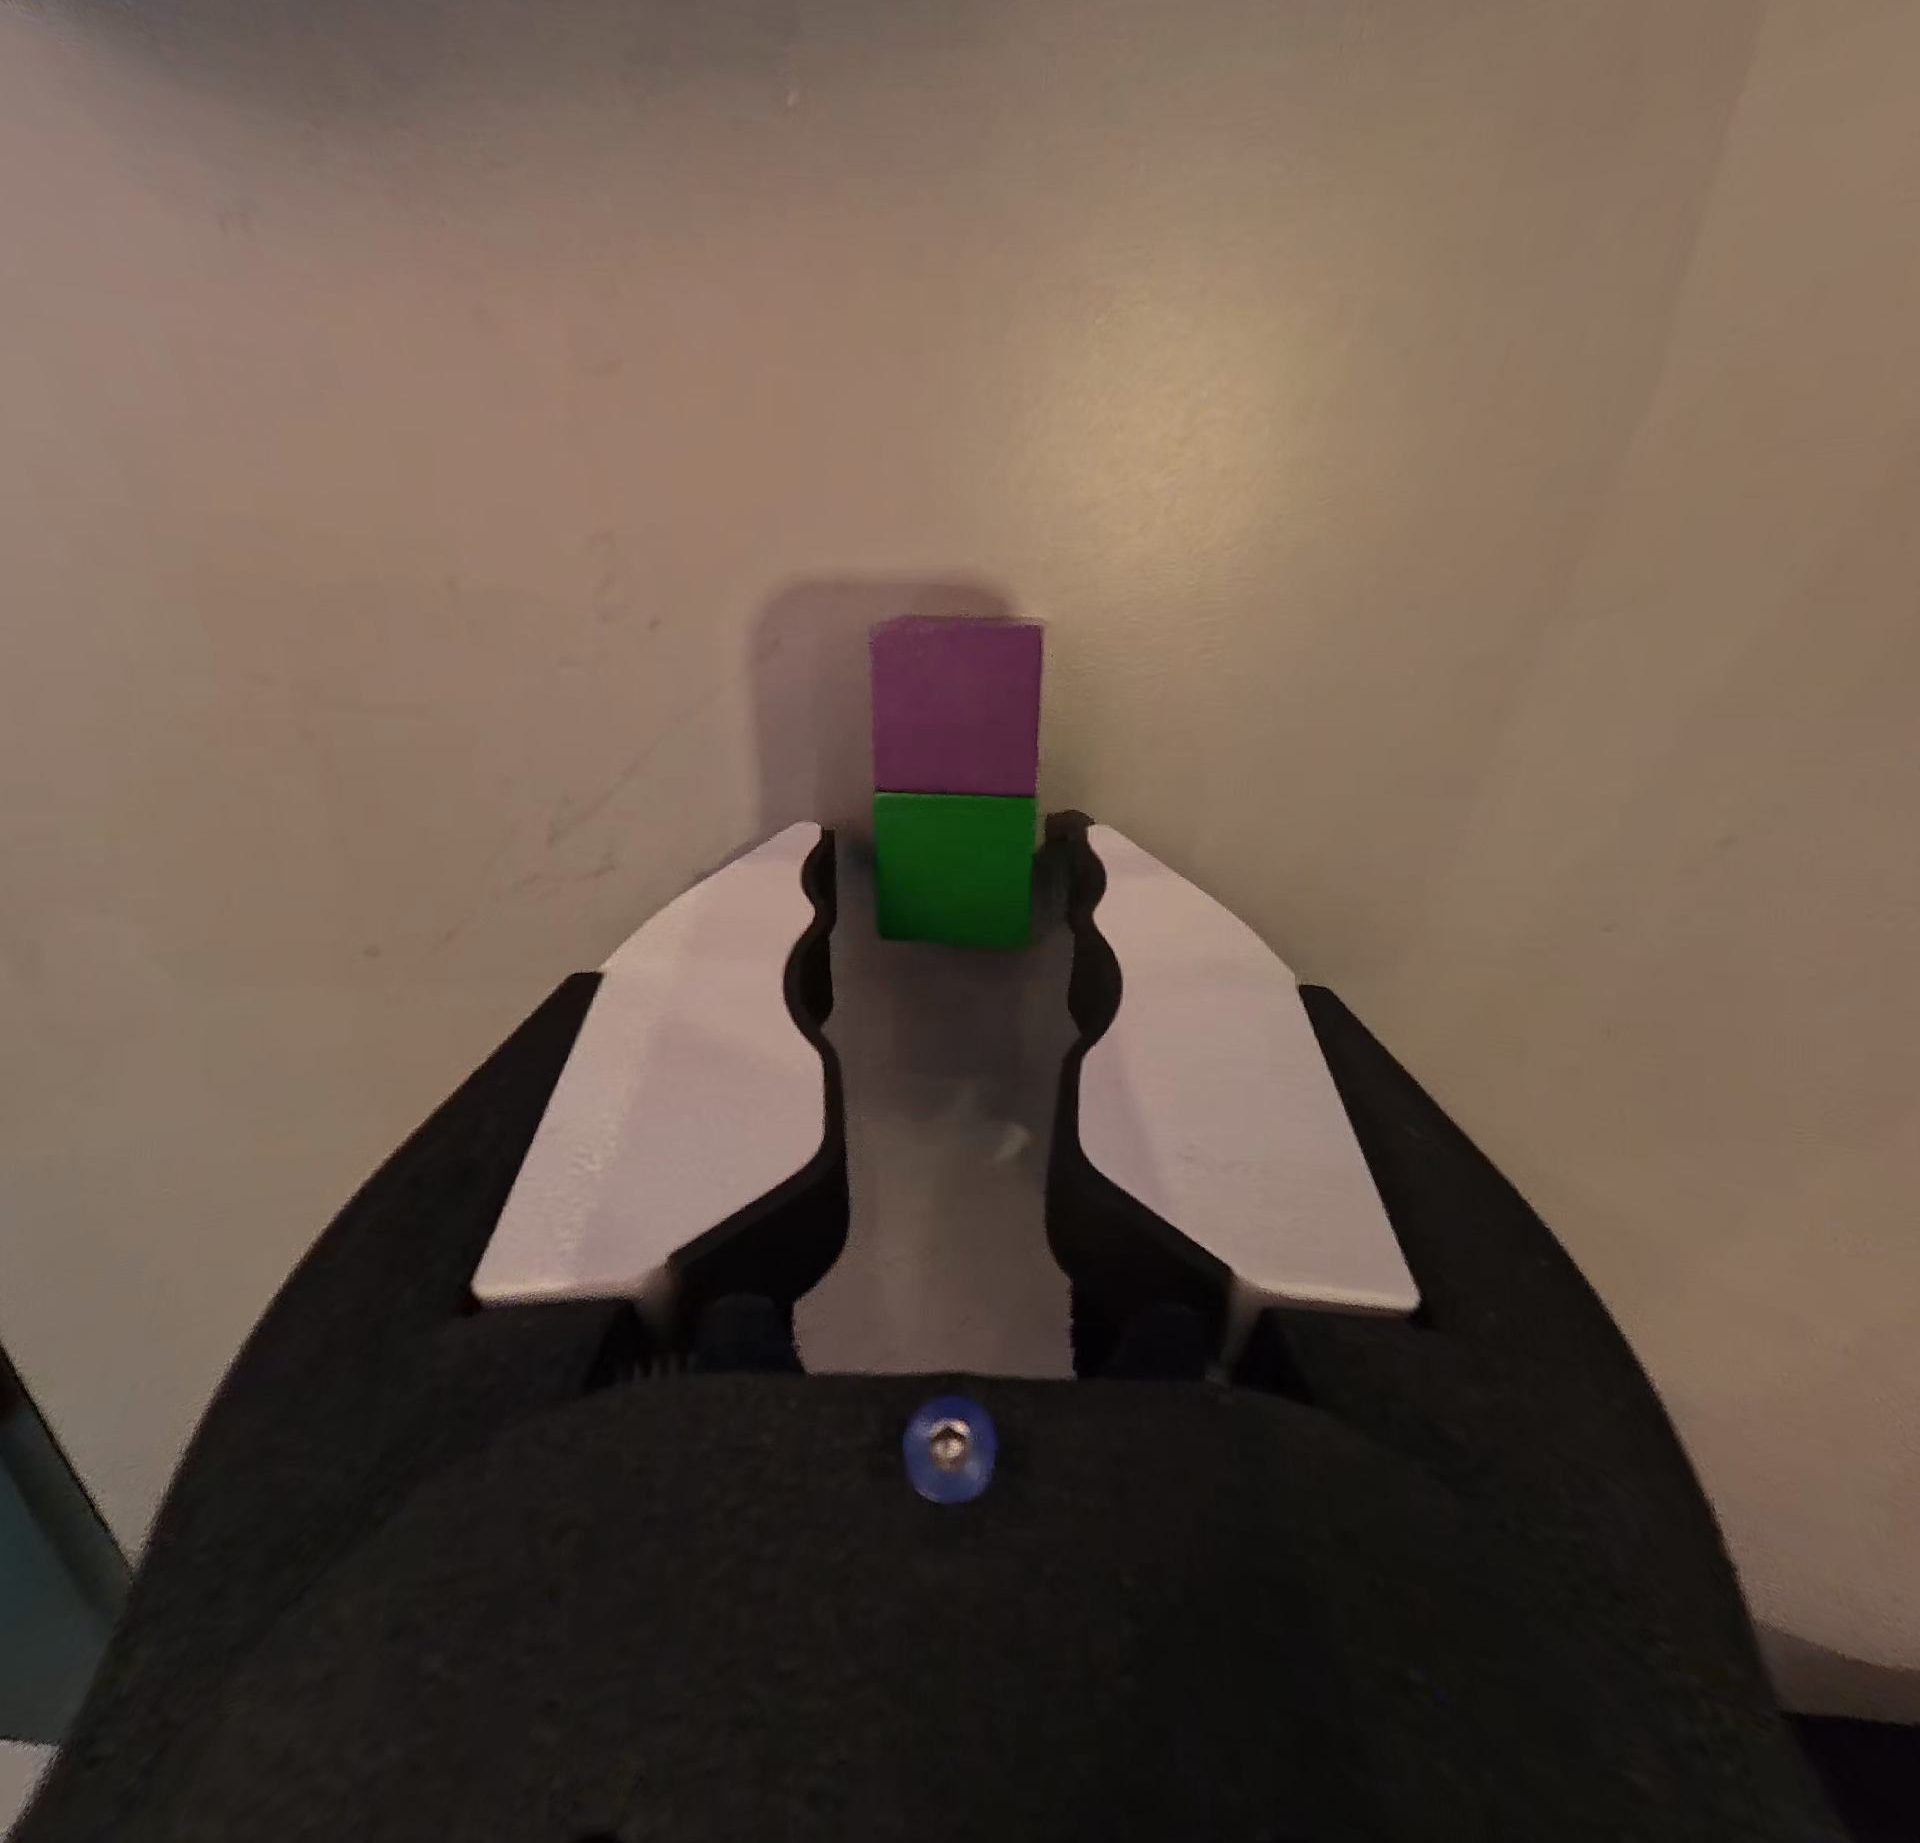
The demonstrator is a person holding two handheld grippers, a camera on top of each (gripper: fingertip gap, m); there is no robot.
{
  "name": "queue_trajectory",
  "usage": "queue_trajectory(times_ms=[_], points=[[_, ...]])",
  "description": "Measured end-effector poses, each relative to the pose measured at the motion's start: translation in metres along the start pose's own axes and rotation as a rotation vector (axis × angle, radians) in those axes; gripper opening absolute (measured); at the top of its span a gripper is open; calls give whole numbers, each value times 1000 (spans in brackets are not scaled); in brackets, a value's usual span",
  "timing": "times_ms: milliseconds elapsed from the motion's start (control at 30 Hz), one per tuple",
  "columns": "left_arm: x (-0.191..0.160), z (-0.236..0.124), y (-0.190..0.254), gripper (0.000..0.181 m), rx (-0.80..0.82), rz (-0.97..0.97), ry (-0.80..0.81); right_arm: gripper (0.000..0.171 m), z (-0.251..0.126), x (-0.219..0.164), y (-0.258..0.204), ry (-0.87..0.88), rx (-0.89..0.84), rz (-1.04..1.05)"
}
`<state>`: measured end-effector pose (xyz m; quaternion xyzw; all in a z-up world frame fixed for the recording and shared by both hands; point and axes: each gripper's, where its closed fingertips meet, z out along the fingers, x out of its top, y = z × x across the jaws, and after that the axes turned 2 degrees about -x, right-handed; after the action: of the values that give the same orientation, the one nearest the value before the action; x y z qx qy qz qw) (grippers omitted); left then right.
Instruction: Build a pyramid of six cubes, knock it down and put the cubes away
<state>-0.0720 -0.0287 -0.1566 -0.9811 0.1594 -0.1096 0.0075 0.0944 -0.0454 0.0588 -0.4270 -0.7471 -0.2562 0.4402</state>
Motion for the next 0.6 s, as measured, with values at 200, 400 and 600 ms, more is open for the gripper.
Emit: queue_trajectory(times_ms=[200,400,600], points=[[3,-48,0,35,55,-49,126,53,4,-4,3,-13,7,13],[-26,-215,-23,34,547,-198,514,53,4,-4,4,-9,10,17],[-179,-302,-31,34,744,-729,409,53,9,-6,2,-34,5,2]])
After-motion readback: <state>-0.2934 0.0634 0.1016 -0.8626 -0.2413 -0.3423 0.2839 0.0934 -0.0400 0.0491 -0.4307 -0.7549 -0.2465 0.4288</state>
